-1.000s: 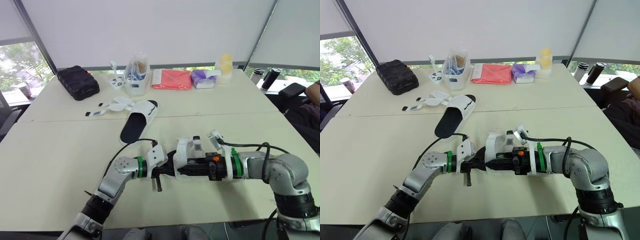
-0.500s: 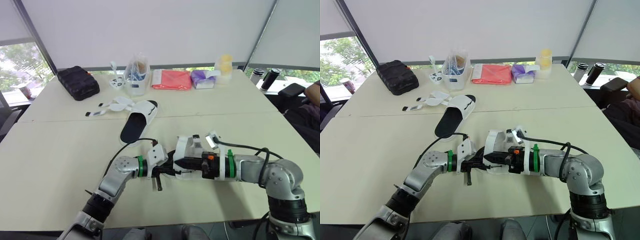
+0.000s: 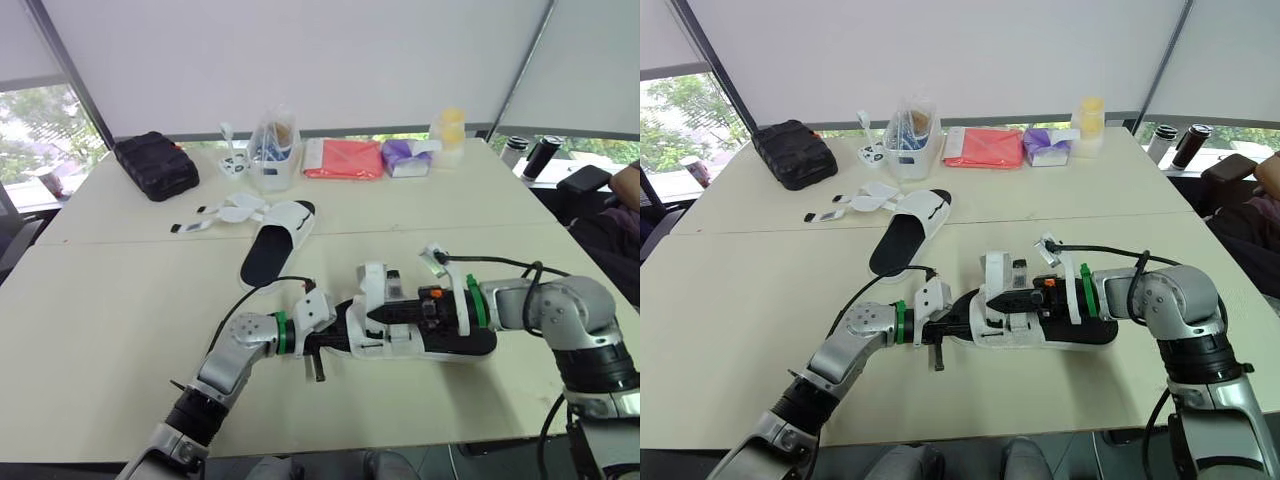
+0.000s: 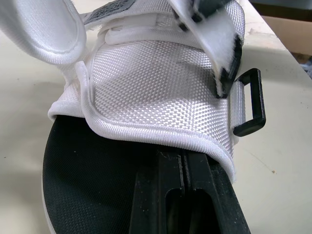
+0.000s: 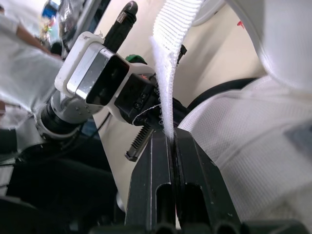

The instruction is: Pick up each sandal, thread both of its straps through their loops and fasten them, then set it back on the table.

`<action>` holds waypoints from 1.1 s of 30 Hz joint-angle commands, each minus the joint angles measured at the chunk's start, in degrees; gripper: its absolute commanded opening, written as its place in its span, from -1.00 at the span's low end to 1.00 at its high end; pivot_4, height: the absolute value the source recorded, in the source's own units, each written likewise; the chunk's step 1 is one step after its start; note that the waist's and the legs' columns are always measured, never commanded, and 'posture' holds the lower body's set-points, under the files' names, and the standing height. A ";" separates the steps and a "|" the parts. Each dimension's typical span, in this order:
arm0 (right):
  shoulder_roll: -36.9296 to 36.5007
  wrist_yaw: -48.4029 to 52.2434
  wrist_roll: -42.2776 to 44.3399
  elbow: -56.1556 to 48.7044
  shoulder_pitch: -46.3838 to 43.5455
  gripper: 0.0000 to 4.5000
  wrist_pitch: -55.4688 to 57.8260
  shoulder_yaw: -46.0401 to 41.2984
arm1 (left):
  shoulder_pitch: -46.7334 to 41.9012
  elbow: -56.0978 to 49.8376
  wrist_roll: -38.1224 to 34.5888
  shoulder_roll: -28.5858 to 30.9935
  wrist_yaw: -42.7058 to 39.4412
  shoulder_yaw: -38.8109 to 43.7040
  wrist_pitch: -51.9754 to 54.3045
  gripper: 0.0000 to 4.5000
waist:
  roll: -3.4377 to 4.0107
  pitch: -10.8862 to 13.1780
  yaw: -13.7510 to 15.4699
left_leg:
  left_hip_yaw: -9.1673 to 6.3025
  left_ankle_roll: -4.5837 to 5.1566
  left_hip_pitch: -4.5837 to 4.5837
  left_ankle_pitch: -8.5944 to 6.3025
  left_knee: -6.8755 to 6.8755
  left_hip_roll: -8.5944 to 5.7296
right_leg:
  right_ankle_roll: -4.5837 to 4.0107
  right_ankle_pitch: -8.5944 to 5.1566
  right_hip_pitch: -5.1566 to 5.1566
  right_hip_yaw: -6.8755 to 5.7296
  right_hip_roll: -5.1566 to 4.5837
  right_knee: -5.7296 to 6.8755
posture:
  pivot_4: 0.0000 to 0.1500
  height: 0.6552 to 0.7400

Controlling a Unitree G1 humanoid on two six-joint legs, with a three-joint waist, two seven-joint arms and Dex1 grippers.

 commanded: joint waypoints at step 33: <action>1.50 5.54 -1.62 3.85 -3.01 -0.98 3.24 1.96 | 1.95 2.36 1.53 0.47 1.97 -0.58 2.46 -1.00 | 0.00 0.01 0.01 | -0.01 0.00 -0.06 -0.01 -0.01 0.00 | 0.00 0.00 -0.07 0.01 -0.01 -0.01 | 1.00 1.00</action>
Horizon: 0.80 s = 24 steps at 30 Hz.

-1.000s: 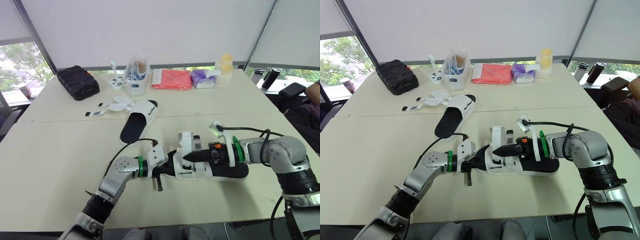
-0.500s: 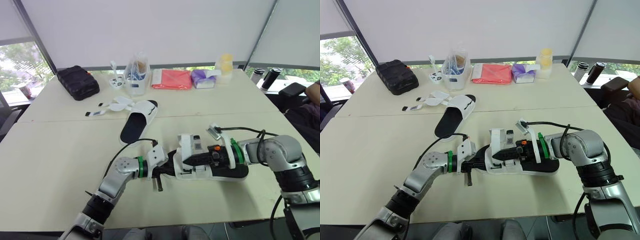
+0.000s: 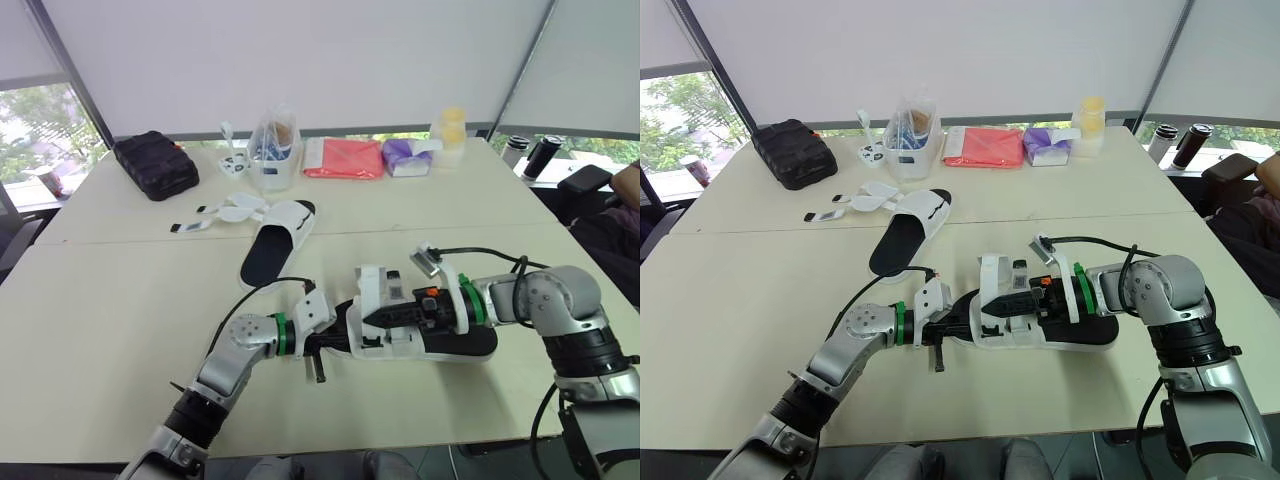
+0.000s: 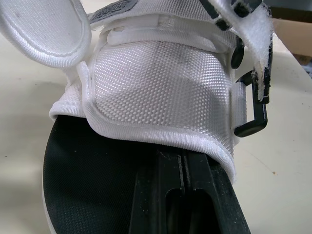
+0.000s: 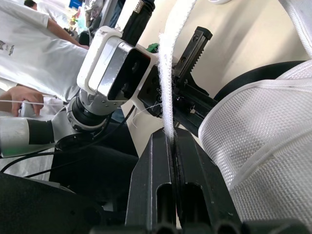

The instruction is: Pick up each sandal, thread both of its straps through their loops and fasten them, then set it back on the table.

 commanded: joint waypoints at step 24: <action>-2.81 5.38 -1.10 -3.44 1.42 -0.98 -2.17 3.08 | 4.51 -1.48 1.19 1.49 1.93 -1.47 4.16 -1.00 | 0.00 0.00 -0.07 | 0.00 0.00 -0.05 0.00 -0.09 0.01 | 0.01 -0.01 -0.10 0.01 0.00 0.00 | 1.00 1.00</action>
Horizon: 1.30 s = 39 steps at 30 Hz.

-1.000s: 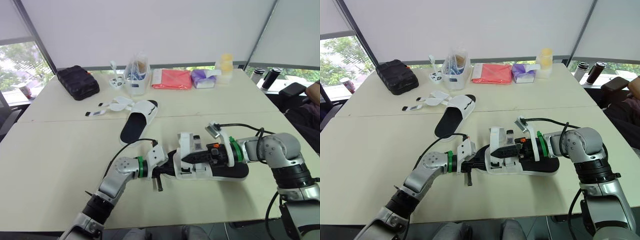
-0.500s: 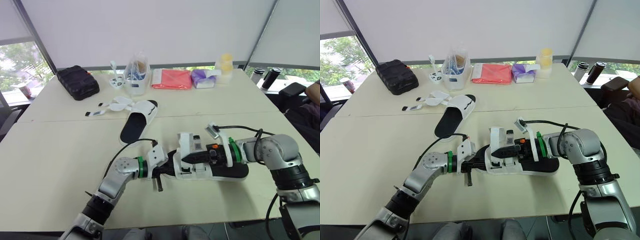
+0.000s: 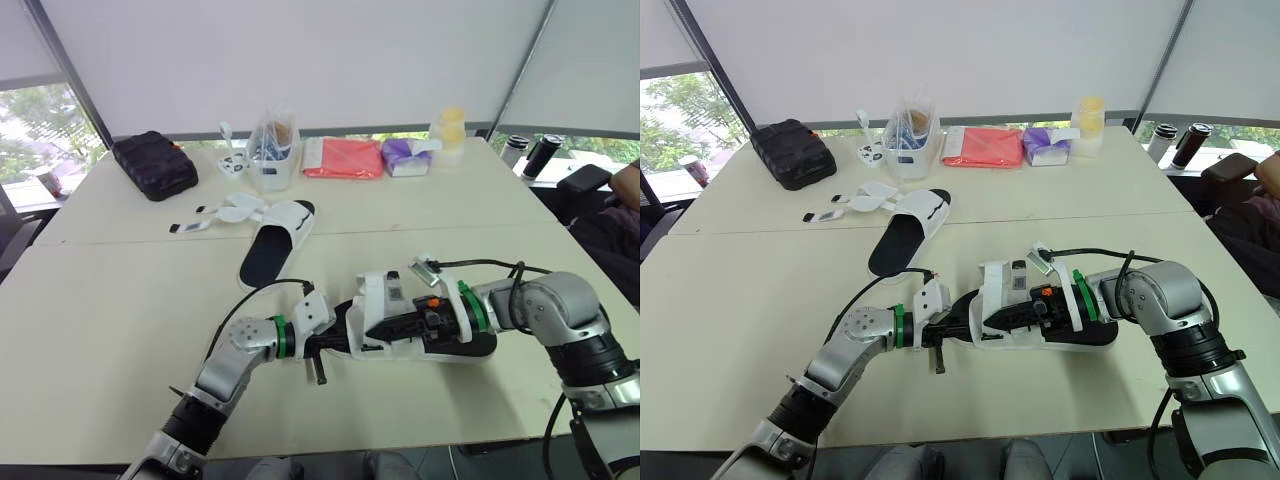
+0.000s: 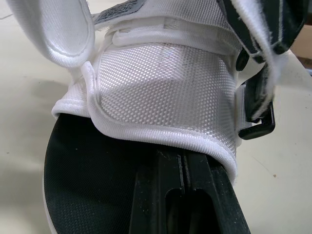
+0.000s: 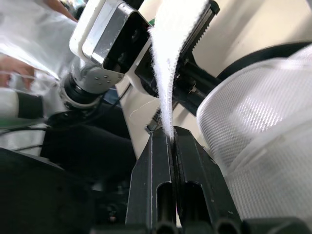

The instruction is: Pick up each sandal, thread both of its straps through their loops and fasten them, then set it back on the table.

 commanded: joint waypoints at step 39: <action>-11.31 10.57 -21.57 -12.38 1.24 -0.98 -28.62 15.14 | 5.45 -2.10 -0.45 1.78 1.10 -2.25 6.03 -1.00 | 0.03 -0.10 0.05 | 0.02 0.03 -0.58 -0.02 0.01 -0.03 | -0.03 0.02 -0.58 -0.03 -0.01 -0.01 | 1.00 1.00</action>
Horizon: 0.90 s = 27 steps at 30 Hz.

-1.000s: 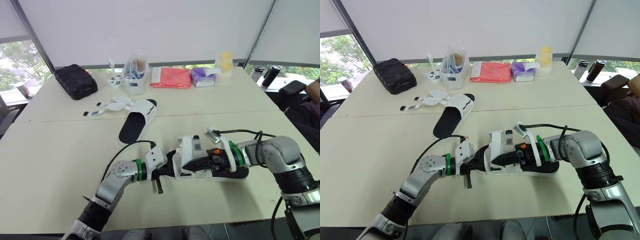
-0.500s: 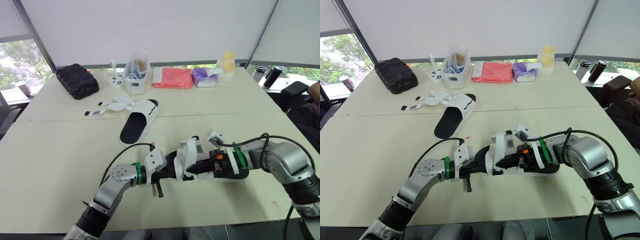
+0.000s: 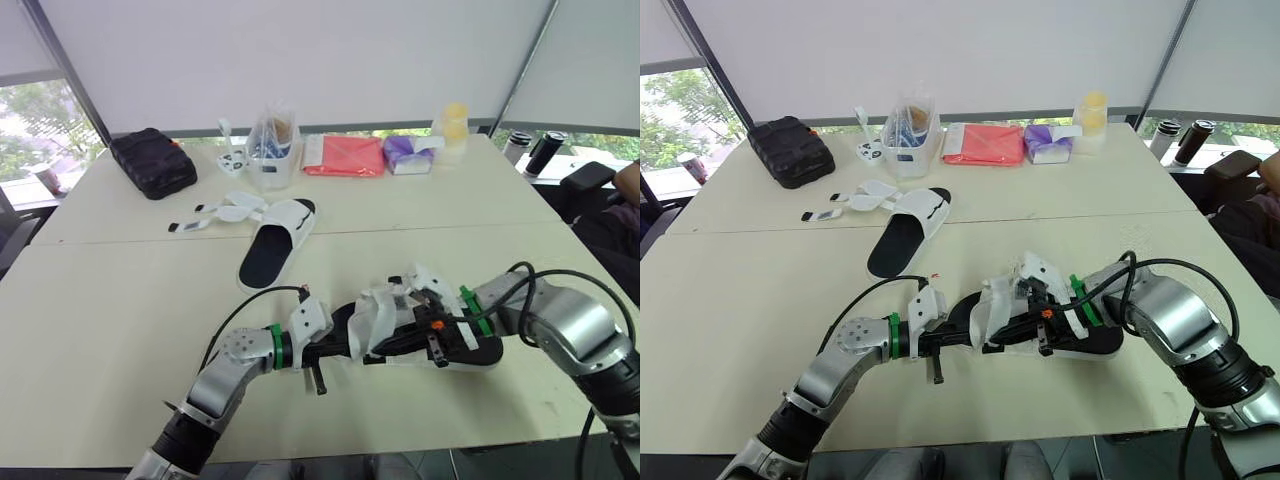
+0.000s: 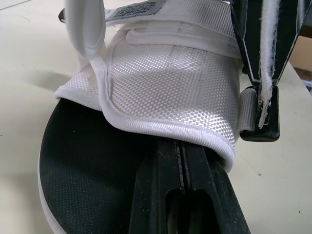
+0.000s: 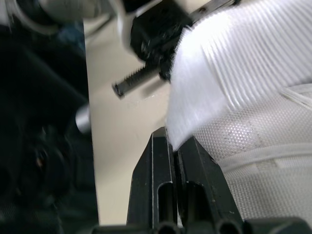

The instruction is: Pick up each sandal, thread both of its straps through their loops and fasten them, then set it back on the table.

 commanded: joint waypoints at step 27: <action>5.85 -0.97 1.59 0.74 1.54 0.44 8.67 -8.01 | 1.64 5.14 1.38 -0.64 1.28 -1.81 1.23 -1.00 | 0.02 -0.19 0.24 | -0.04 -0.03 0.01 0.02 0.14 -0.09 | -0.04 0.03 0.09 0.02 -0.09 0.03 | 1.00 1.00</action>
